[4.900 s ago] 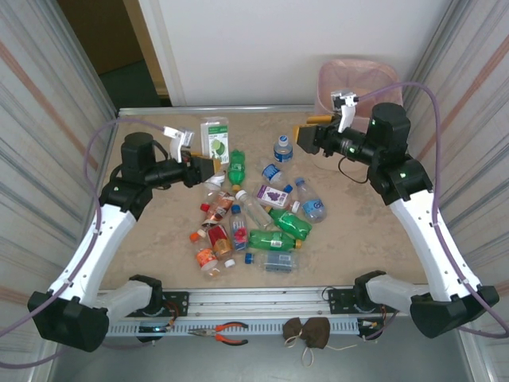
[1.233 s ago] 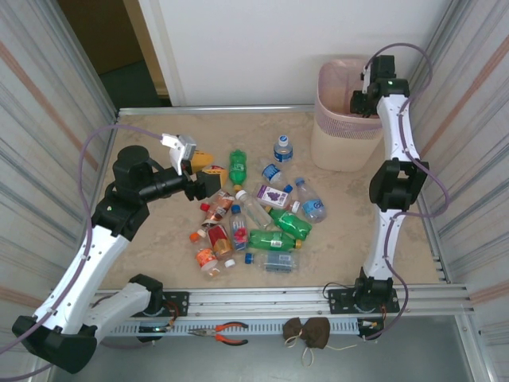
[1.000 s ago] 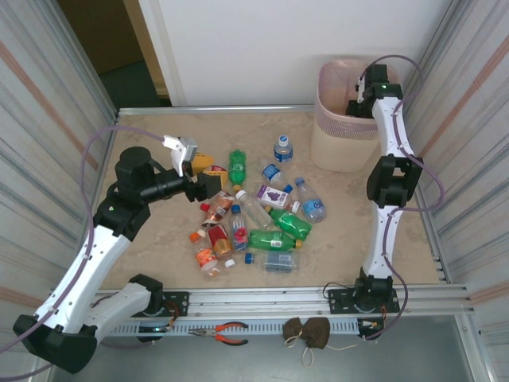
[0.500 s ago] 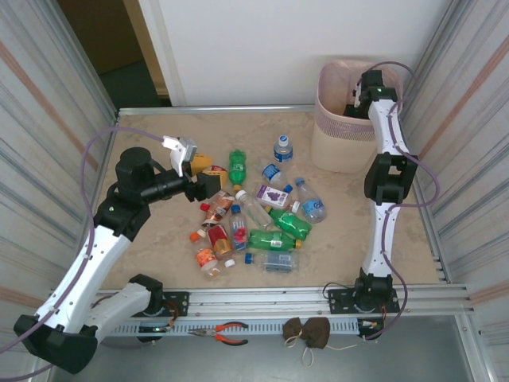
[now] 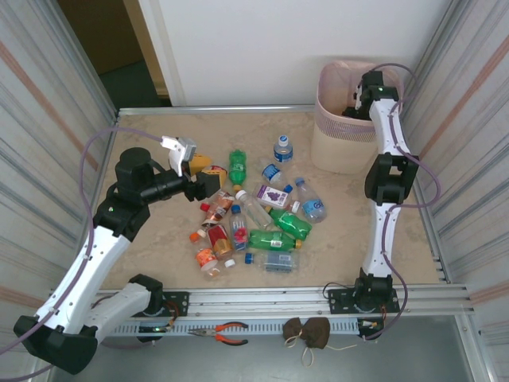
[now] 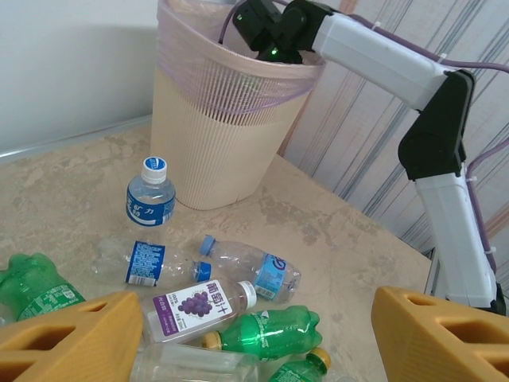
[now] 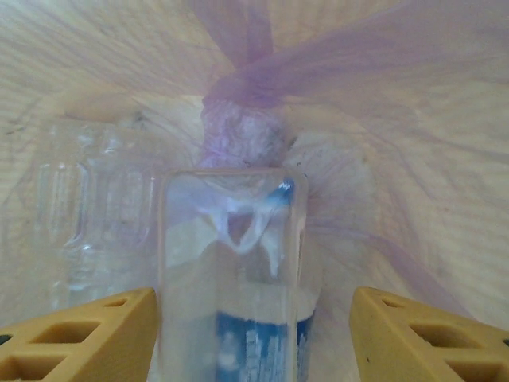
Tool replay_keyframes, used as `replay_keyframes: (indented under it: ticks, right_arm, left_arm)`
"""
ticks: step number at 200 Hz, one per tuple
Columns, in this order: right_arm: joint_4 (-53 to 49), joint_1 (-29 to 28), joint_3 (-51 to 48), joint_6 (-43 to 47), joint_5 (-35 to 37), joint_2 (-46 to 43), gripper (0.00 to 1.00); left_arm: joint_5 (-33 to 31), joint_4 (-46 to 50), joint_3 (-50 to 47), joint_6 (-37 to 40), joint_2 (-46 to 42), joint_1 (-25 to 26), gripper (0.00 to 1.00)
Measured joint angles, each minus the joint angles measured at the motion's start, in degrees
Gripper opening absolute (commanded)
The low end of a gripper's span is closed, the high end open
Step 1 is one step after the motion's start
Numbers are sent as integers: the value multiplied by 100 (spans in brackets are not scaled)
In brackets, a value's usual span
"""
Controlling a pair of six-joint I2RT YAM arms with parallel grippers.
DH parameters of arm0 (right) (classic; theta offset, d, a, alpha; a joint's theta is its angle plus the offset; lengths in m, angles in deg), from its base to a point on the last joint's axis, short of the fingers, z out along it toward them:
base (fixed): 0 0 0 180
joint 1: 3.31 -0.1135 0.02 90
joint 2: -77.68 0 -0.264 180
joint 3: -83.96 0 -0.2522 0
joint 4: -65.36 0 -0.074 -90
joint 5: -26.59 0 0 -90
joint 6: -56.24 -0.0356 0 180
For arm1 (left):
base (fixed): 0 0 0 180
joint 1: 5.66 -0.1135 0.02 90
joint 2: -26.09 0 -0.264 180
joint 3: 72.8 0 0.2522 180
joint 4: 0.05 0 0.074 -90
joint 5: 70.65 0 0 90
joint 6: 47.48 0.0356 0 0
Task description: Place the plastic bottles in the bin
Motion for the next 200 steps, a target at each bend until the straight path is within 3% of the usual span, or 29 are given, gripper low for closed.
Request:
replay_keyframes:
  ticks: [134, 200]
  right_arm:
    - [-103, -31, 149, -2, -179, -2055, 65]
    - [52, -273, -1152, -2, -293, -3491, 66]
  left_arm:
    - [-920, 691, 2, 15, 728, 0, 73]
    - [-1589, 1416, 304, 39, 1690, -2, 72]
